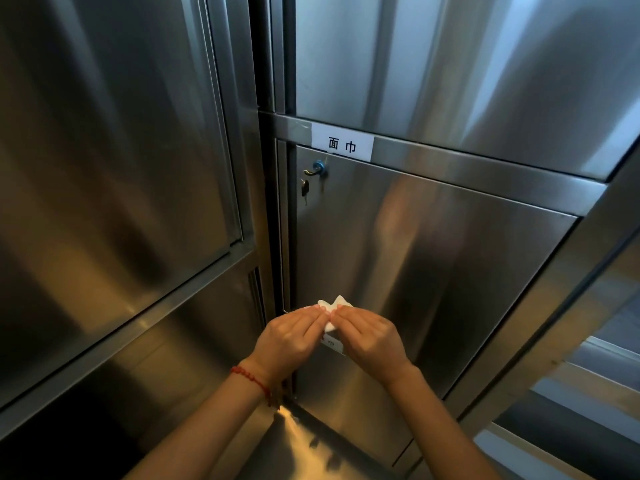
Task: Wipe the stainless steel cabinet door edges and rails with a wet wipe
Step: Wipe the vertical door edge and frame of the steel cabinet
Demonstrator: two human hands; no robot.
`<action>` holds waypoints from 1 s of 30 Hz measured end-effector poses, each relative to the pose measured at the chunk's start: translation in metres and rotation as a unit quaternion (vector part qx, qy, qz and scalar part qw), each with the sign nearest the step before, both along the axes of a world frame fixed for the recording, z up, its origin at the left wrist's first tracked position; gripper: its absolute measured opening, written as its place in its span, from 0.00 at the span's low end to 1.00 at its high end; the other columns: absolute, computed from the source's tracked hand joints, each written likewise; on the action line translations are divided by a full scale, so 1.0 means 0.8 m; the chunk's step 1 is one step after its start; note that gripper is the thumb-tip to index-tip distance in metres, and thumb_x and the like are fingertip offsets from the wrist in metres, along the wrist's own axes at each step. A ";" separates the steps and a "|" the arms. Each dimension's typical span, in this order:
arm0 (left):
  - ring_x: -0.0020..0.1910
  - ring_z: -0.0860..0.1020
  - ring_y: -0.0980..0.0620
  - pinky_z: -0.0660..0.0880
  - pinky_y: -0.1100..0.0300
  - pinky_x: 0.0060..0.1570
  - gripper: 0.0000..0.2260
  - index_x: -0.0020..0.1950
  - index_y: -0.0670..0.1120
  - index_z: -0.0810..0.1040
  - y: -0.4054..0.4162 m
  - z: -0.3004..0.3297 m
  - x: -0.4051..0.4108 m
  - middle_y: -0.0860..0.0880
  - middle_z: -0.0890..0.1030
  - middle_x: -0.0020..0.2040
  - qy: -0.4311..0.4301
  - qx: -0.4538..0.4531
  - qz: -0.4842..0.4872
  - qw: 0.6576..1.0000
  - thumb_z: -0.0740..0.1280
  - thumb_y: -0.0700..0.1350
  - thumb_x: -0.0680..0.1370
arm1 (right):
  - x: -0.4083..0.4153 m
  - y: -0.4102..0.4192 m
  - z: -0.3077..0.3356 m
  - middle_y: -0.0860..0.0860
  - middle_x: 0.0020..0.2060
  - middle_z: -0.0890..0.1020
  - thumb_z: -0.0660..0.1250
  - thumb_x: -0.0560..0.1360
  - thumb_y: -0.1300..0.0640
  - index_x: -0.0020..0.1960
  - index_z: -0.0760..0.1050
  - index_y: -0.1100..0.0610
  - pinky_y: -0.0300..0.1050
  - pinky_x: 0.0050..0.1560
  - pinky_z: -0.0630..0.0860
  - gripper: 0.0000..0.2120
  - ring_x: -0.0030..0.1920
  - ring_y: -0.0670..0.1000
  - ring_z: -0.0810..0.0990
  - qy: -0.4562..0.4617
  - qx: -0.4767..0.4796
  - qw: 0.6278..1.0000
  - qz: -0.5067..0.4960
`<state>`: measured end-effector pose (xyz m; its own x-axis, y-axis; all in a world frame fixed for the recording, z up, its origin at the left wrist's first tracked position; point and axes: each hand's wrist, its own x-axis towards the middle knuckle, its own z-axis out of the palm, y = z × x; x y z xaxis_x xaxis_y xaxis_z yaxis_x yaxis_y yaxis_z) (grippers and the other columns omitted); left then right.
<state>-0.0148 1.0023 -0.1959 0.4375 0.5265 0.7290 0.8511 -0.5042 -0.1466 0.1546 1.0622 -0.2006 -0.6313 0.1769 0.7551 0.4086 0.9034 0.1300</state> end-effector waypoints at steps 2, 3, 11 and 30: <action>0.42 0.84 0.49 0.80 0.56 0.43 0.20 0.47 0.37 0.83 0.006 0.009 -0.008 0.42 0.84 0.43 0.000 0.011 -0.007 1.000 0.81 0.40 0.58 | -0.006 0.003 0.009 0.55 0.43 0.85 0.81 0.60 0.57 0.46 0.83 0.63 0.42 0.48 0.78 0.18 0.45 0.51 0.85 0.001 -0.002 1.000 -0.008; 0.42 0.84 0.48 0.80 0.56 0.43 0.20 0.47 0.37 0.83 0.010 0.015 -0.012 0.42 0.84 0.43 -0.001 0.019 -0.009 1.000 0.81 0.40 0.58 | -0.009 0.005 0.015 0.55 0.44 0.85 0.81 0.61 0.57 0.47 0.83 0.63 0.43 0.49 0.78 0.18 0.45 0.51 0.85 0.002 -0.002 1.000 -0.012; 0.45 0.83 0.46 0.80 0.54 0.45 0.13 0.48 0.36 0.82 0.035 0.076 -0.038 0.40 0.83 0.45 -0.018 0.103 -0.020 0.994 0.75 0.41 0.67 | -0.037 0.033 0.073 0.57 0.46 0.85 0.79 0.63 0.60 0.49 0.82 0.63 0.45 0.52 0.76 0.16 0.47 0.52 0.84 0.049 0.059 0.997 -0.025; 0.46 0.83 0.44 0.79 0.52 0.48 0.09 0.47 0.35 0.83 0.092 0.197 -0.078 0.39 0.83 0.47 -0.036 0.258 -0.010 0.965 0.68 0.40 0.73 | -0.081 0.076 0.211 0.60 0.48 0.84 0.66 0.74 0.61 0.49 0.82 0.66 0.49 0.51 0.80 0.09 0.49 0.56 0.84 0.126 0.172 0.977 -0.031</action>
<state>-0.0771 1.0758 -0.0383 0.3824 0.0773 0.9207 0.8592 -0.3963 -0.3236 0.0897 1.1230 -0.0320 -0.4134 -0.0829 0.9068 0.5186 0.7971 0.3093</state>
